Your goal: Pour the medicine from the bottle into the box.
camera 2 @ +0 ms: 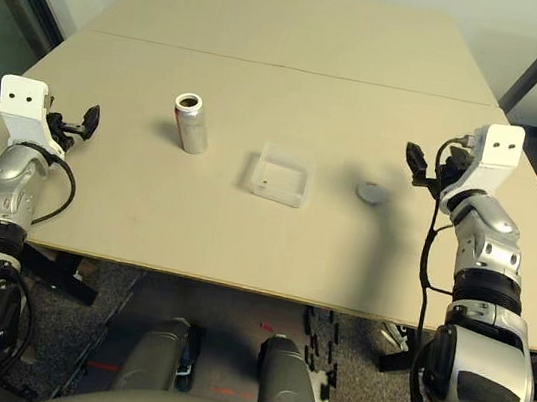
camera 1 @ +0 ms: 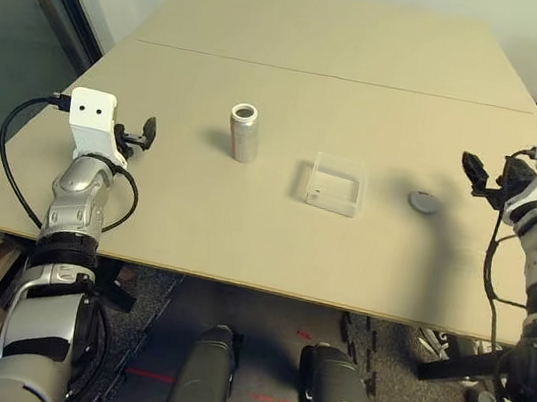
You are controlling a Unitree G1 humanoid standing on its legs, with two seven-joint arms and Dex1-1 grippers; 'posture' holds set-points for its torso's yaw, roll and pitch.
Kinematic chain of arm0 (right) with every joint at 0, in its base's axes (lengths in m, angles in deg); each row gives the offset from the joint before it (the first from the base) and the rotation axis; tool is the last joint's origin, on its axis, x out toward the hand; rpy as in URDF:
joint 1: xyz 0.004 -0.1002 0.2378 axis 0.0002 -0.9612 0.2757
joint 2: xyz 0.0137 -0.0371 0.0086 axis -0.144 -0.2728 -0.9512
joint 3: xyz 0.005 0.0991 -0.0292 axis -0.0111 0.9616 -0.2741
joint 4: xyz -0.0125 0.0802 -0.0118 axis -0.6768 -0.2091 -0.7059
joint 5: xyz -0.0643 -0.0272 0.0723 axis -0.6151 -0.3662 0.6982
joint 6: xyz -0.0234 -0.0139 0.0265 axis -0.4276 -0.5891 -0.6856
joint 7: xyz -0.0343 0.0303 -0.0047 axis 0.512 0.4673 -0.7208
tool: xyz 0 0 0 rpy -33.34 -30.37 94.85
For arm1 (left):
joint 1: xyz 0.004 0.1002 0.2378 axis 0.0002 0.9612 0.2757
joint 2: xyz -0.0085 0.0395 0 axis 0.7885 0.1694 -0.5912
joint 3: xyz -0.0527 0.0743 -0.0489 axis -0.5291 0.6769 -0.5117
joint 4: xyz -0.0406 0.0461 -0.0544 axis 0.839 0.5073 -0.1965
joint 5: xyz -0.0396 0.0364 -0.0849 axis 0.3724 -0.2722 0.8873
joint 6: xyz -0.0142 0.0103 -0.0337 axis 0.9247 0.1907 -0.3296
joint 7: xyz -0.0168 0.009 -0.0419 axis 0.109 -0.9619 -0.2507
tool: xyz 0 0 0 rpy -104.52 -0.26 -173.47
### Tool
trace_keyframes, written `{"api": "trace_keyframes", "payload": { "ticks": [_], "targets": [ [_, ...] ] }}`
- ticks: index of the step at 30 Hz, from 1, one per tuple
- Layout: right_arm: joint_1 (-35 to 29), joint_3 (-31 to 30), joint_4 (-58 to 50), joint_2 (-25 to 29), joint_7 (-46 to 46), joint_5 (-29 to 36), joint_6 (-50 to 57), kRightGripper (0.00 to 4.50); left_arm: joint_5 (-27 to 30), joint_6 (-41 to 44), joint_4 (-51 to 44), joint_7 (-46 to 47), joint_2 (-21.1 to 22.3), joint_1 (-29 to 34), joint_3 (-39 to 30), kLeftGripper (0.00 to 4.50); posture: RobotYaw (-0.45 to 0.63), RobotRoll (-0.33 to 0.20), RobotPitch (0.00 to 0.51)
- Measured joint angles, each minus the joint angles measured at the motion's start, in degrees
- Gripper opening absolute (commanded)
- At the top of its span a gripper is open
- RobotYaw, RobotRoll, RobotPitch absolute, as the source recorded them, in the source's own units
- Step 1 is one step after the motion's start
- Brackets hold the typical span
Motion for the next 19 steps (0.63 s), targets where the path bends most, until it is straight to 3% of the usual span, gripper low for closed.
{"api": "trace_keyframes", "payload": {
  "ticks": [8, 19],
  "targets": [
    [0.32, 1.11, 5.36, -2.50, 10.92, -1.14, -5.46, 4.50, -0.11, -2.66, 5.51, -0.32, 0.89, -3.20, 0.17, 4.47, -0.03, 0.000, 0.083],
    [0.70, 1.51, 7.70, -3.58, 12.70, -1.82, -8.00, 4.50, -0.28, -3.38, 8.42, 0.06, 0.90, -4.61, 0.18, 4.47, -0.04, 0.000, 0.092]
  ]
}}
